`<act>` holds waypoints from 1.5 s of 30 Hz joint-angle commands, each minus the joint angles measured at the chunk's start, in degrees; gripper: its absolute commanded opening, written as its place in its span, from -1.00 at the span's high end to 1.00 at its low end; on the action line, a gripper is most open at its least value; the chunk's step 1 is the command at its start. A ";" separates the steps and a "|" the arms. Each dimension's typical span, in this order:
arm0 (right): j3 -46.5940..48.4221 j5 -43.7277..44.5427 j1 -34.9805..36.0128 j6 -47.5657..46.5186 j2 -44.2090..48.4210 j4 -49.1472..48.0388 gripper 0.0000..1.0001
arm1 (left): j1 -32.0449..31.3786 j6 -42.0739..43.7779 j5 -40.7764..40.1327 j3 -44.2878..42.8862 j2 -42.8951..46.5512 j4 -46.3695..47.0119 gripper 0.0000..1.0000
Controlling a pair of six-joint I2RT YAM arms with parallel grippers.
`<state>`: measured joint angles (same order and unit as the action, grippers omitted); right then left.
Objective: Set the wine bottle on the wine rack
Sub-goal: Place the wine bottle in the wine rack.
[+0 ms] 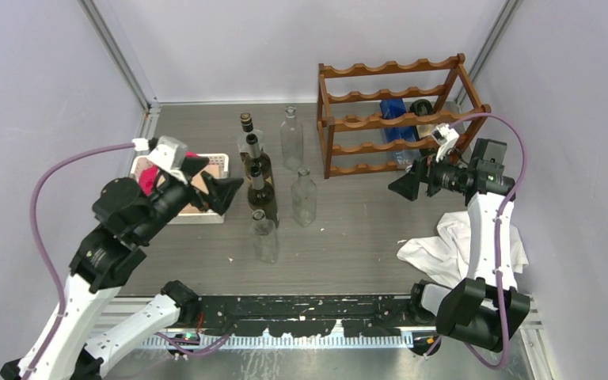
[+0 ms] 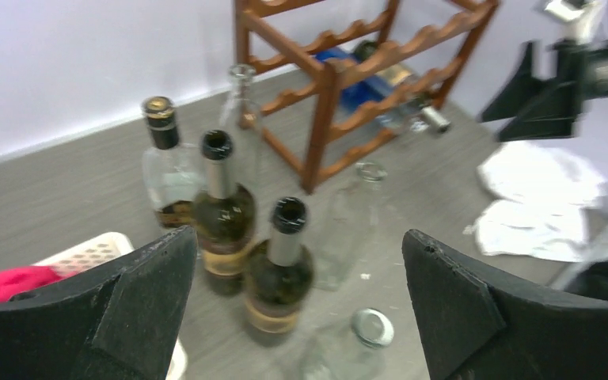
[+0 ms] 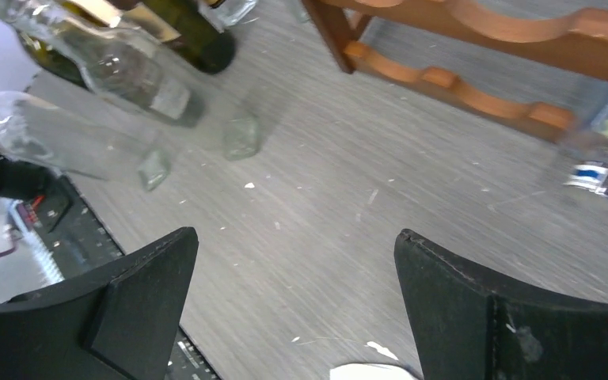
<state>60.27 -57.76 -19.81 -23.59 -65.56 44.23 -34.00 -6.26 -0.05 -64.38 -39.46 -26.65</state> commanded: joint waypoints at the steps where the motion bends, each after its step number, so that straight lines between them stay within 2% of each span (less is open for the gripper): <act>1: 2.54 -0.40 4.27 2.26 1.12 3.82 -1.00 | 0.30 -18.50 10.04 -4.06 2.24 -7.36 -0.98; 5: -1.65 10.96 9.54 7.26 5.02 -0.73 -1.00 | 0.26 -28.69 13.37 -4.55 2.10 -14.60 -0.81; 8: -3.00 13.32 9.65 6.97 6.78 -1.15 -1.00 | 0.21 -30.58 14.51 -6.41 -0.58 -22.37 -0.66; 10: -2.95 12.68 9.71 6.94 6.09 -0.66 -1.00 | -0.55 -30.42 12.72 -8.20 -2.24 -27.32 -0.64; 13: -2.49 12.50 9.74 6.74 4.70 0.23 -1.00 | -3.42 -28.89 4.06 -10.66 -3.16 -33.69 -0.64; 17: -3.11 12.19 9.71 6.94 4.19 -0.27 -1.00 | -8.50 -28.75 -3.15 -9.81 -5.26 -35.13 -0.65; 19: -3.10 12.40 9.73 6.97 3.60 -0.29 -1.00 | -13.85 -28.78 -8.62 -10.24 -7.54 -35.54 -0.66; 23: -3.38 13.07 9.73 6.72 3.05 -0.35 -1.00 | -28.79 -29.49 -25.19 -15.12 -12.64 -37.48 -0.70; 26: -3.34 12.93 9.79 6.68 2.33 -0.30 -1.00 | -36.93 -29.64 -34.37 -19.48 -18.93 -40.76 -0.75; 28: -3.32 12.93 9.73 6.26 1.96 0.01 -1.00 | -39.68 -29.80 -39.53 -21.97 -22.98 -44.27 -0.78; 31: -3.32 13.04 9.77 5.94 1.91 0.18 -1.00 | -40.23 -29.79 -44.86 -23.68 -26.09 -47.13 -0.81; 38: -3.23 12.98 9.81 5.76 1.49 0.33 -1.00 | -40.18 -27.46 -43.70 -22.25 -26.69 -43.23 -0.67; 43: -3.23 13.14 9.80 5.53 1.53 0.50 -1.00 | -38.25 -25.95 -38.00 -19.33 -27.69 -38.92 -0.58; 45: -3.23 13.20 9.79 5.45 1.57 0.59 -1.00 | -36.24 -25.33 -34.42 -18.02 -27.95 -37.75 -0.48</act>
<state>56.55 -44.58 -10.13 -17.67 -64.16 45.52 -73.01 -33.26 -39.16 -84.36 -67.18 -69.12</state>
